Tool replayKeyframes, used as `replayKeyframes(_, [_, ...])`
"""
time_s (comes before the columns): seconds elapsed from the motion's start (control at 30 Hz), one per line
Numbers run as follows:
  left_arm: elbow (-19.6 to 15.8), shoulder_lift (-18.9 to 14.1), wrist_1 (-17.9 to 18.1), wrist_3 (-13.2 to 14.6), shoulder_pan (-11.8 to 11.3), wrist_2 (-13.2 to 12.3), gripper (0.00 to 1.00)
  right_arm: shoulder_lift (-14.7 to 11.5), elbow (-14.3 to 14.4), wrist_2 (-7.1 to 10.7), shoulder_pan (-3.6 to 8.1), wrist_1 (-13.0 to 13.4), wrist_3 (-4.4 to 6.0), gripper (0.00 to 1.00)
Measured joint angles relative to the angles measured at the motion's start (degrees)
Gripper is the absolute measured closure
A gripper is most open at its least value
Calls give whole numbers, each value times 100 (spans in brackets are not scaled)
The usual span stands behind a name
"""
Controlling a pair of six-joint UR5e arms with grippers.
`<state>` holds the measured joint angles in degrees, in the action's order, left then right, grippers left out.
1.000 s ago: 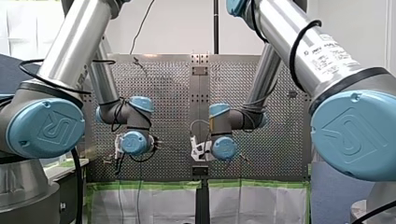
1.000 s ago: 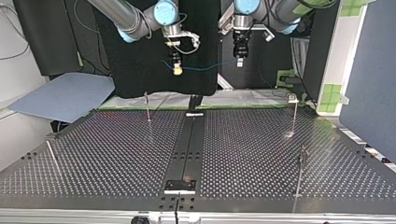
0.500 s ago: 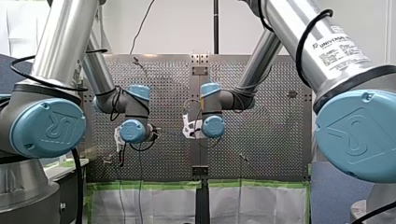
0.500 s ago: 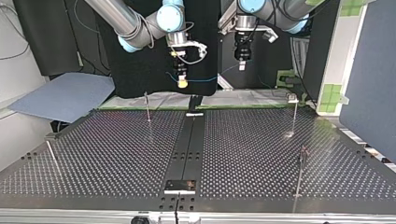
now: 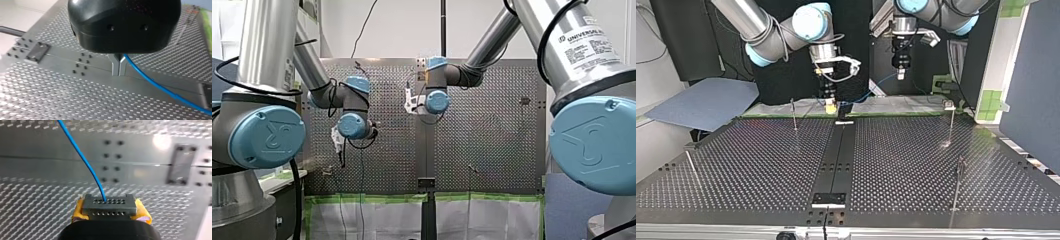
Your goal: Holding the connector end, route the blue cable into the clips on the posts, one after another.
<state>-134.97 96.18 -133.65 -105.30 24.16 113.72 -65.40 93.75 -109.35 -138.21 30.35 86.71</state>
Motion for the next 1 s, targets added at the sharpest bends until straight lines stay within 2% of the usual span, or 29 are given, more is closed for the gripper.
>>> replayKeyframes(0.13, [183,-198,-191,-92,-59,-7,100,-209,-139,117,-27,-209,-2,100])
replayKeyframes(0.33, [512,-532,-525,-285,-150,-41,100,-497,-191,170,-34,-556,-3,100])
replayKeyframes(0.47, [678,-745,-736,-395,-220,28,100,-557,-200,216,-35,-753,0,100])
replayKeyframes(0.63, [848,-993,-983,-502,-318,145,100,-574,-252,361,-35,-964,31,100])
replayKeyframes(0.83, [1131,-1297,-1292,-495,-416,259,100,-571,-353,628,4,-1037,257,100])
replayKeyframes(0.93, [1226,-1418,-1438,-476,-464,274,100,-574,-464,772,-9,-1049,391,100])
replayKeyframes(1.0, [1275,-1502,-1547,-462,-500,268,100,-573,-541,860,-21,-1056,443,100])
